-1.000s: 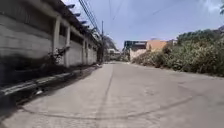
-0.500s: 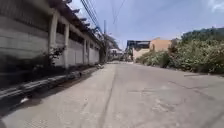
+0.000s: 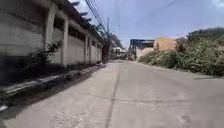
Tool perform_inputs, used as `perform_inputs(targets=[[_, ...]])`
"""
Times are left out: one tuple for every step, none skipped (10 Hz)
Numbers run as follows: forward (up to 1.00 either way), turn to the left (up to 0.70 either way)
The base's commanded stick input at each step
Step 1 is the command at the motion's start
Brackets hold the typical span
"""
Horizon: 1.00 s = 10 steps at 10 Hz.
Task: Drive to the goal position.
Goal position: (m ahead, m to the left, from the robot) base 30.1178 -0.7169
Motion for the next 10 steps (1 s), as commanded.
perform_inputs(targets=[[1.0, 0.0], [1.0, 0.0], [1.0, 0.0], [1.0, 0.0], [1.0, 0.0], [1.0, 0.0], [1.0, 0.0], [1.0, 0.0], [1.0, -0.09], [1.0, -0.22]])
